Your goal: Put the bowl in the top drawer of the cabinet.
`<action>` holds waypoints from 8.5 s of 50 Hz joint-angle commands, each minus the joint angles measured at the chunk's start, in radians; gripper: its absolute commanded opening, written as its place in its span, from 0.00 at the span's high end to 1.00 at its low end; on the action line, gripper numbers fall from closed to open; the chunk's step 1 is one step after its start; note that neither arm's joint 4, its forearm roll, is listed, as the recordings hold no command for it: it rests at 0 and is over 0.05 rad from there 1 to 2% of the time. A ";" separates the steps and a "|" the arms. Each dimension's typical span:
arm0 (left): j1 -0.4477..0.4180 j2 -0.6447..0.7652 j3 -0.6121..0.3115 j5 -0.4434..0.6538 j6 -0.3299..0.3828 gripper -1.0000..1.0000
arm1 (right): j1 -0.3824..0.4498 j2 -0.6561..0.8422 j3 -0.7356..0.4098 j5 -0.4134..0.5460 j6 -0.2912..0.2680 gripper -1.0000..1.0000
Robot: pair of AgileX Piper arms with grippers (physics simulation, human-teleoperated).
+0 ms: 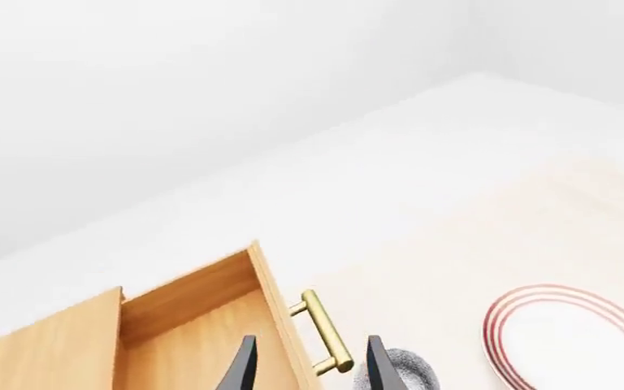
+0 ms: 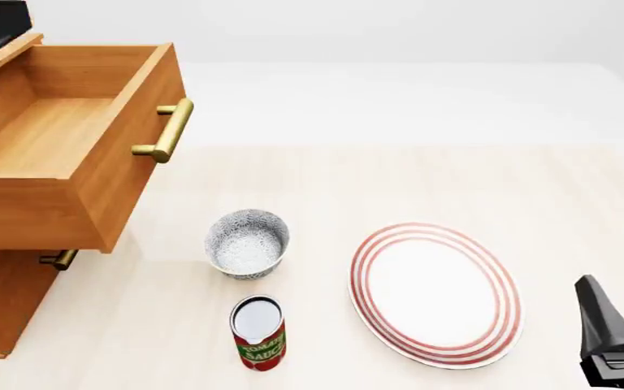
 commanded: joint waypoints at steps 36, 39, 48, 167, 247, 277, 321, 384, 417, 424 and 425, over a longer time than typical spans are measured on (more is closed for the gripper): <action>-0.250 0.540 -0.448 0.416 -0.019 0.00 | -0.003 0.000 0.000 0.015 0.010 0.00; -0.254 0.546 -0.453 0.417 -0.022 0.00 | -0.003 0.000 0.000 0.013 0.008 0.00; -0.282 0.546 -0.384 0.395 -0.063 0.00 | -0.003 0.000 0.000 0.014 0.011 0.00; -0.291 0.819 -0.004 -0.125 -0.126 0.00 | -0.004 -0.001 0.000 0.014 0.024 0.00; -0.267 0.995 0.117 -0.347 -0.184 0.00 | -0.002 -0.002 0.000 0.008 0.028 0.00; -0.257 1.057 0.134 -0.396 -0.193 0.00 | 0.000 -0.002 0.001 0.005 0.022 0.00; -0.262 1.125 0.155 -0.461 -0.231 0.00 | 0.000 -0.002 0.001 0.004 0.022 0.00; -0.271 0.884 -0.058 -0.186 -0.112 1.00 | -0.001 -0.002 0.001 0.004 0.021 0.00; -0.301 0.741 -0.486 0.181 0.098 1.00 | -0.002 -0.002 0.001 0.006 0.017 0.00; -0.289 0.733 -0.512 0.200 0.126 1.00 | -0.001 -0.002 0.001 0.009 0.019 0.00; -0.289 0.733 -0.512 0.200 0.126 1.00 | -0.001 -0.002 0.001 0.008 0.019 0.00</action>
